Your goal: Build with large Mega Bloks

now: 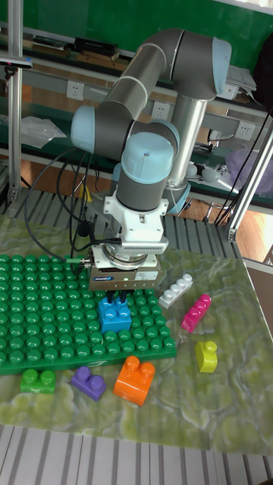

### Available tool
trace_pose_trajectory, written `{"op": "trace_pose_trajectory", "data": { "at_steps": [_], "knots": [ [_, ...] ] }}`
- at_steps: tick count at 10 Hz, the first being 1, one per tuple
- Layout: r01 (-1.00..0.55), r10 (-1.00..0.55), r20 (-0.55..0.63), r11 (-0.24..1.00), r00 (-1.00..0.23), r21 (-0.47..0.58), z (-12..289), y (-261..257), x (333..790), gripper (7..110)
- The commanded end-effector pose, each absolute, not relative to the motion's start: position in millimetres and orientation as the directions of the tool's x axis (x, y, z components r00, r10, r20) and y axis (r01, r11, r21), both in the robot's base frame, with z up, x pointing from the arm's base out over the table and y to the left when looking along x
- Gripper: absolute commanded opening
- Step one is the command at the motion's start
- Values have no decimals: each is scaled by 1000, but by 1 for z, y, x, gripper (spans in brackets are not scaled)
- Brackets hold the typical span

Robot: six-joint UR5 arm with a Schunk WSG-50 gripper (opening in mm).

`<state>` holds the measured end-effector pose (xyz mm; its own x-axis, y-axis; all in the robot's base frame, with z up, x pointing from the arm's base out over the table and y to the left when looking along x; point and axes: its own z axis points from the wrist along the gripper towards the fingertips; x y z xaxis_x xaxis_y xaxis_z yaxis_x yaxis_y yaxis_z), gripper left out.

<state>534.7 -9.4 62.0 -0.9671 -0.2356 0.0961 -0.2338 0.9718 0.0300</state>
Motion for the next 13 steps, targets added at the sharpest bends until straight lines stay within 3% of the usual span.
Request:
{"op": "trace_pose_trajectory", "data": {
  "at_steps": [1, 10, 13],
  "knots": [
    [-228, -231, 90, 973, -969, 41, 62, -7, 536, 22],
    [-228, -230, 106, 973, -967, 34, 68, -5, 539, 22],
    [-230, -234, 129, 972, -964, 47, 92, -3, 538, 22]
  ]
}}
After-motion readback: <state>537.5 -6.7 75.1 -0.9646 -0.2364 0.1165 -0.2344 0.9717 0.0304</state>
